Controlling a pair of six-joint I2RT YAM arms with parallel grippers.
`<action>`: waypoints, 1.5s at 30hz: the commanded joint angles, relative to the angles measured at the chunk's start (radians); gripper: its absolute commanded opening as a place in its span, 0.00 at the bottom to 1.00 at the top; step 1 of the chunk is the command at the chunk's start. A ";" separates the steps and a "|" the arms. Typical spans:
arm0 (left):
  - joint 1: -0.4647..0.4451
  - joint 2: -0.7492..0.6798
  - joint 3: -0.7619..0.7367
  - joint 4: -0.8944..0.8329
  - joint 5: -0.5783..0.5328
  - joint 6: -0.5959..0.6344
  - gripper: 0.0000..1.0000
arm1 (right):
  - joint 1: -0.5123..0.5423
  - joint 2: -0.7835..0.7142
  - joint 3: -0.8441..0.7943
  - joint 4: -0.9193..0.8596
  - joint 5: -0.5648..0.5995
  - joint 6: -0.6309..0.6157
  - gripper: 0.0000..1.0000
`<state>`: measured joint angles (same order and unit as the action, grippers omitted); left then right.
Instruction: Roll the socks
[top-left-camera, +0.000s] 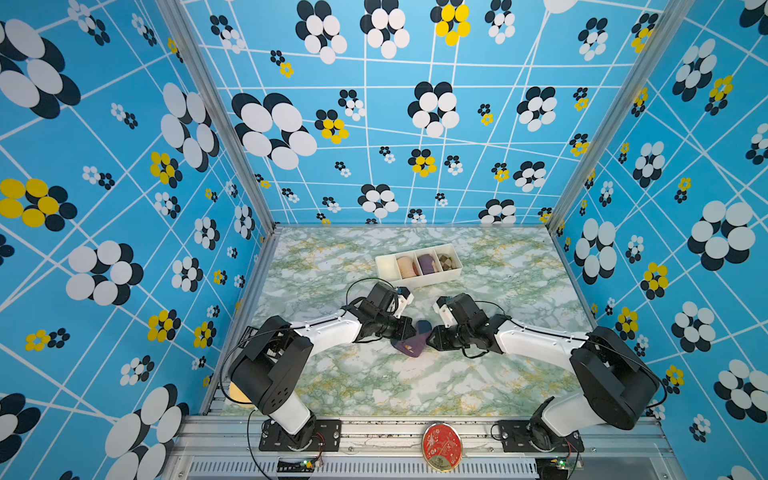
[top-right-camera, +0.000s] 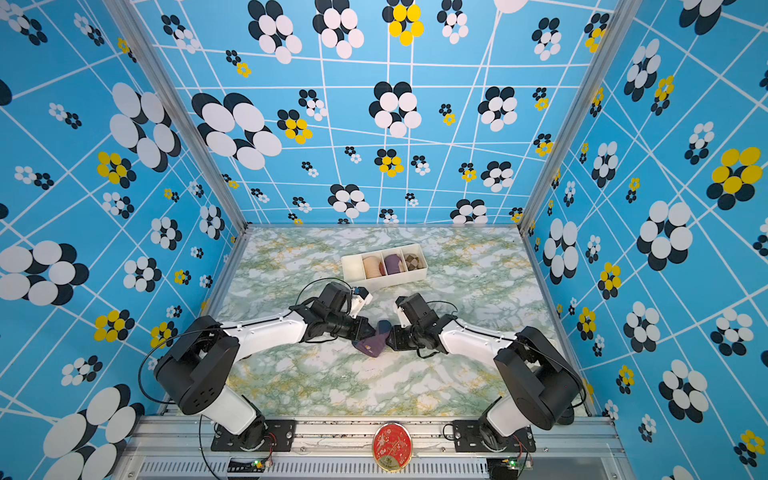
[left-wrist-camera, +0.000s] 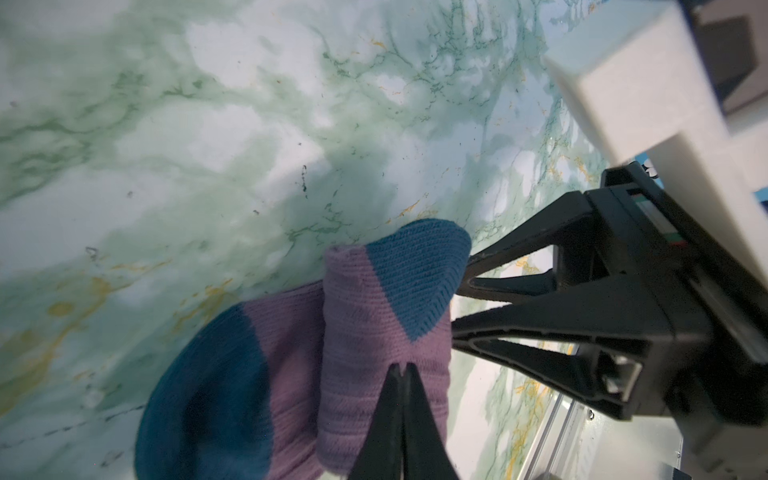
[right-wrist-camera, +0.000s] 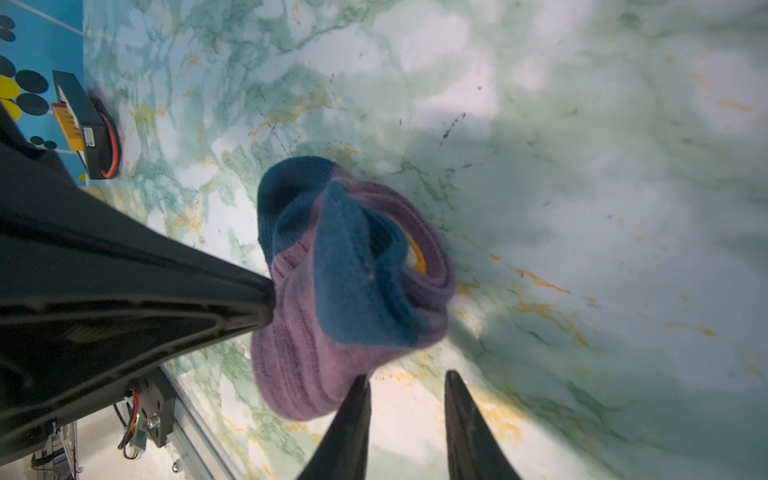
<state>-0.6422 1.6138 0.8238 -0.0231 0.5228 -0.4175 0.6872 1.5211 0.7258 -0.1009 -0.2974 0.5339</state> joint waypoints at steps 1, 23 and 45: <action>0.004 0.014 -0.014 0.000 0.010 0.016 0.05 | 0.010 -0.001 0.025 -0.019 -0.008 -0.018 0.32; 0.024 0.123 -0.036 0.011 -0.036 0.031 0.04 | 0.025 0.035 0.040 0.046 -0.041 -0.002 0.32; 0.013 0.195 -0.071 0.125 0.061 -0.045 0.02 | 0.027 0.110 0.063 0.151 -0.051 0.061 0.33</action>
<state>-0.6079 1.7599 0.7795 0.1345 0.5495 -0.4366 0.7063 1.6085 0.7624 0.0051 -0.3347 0.5804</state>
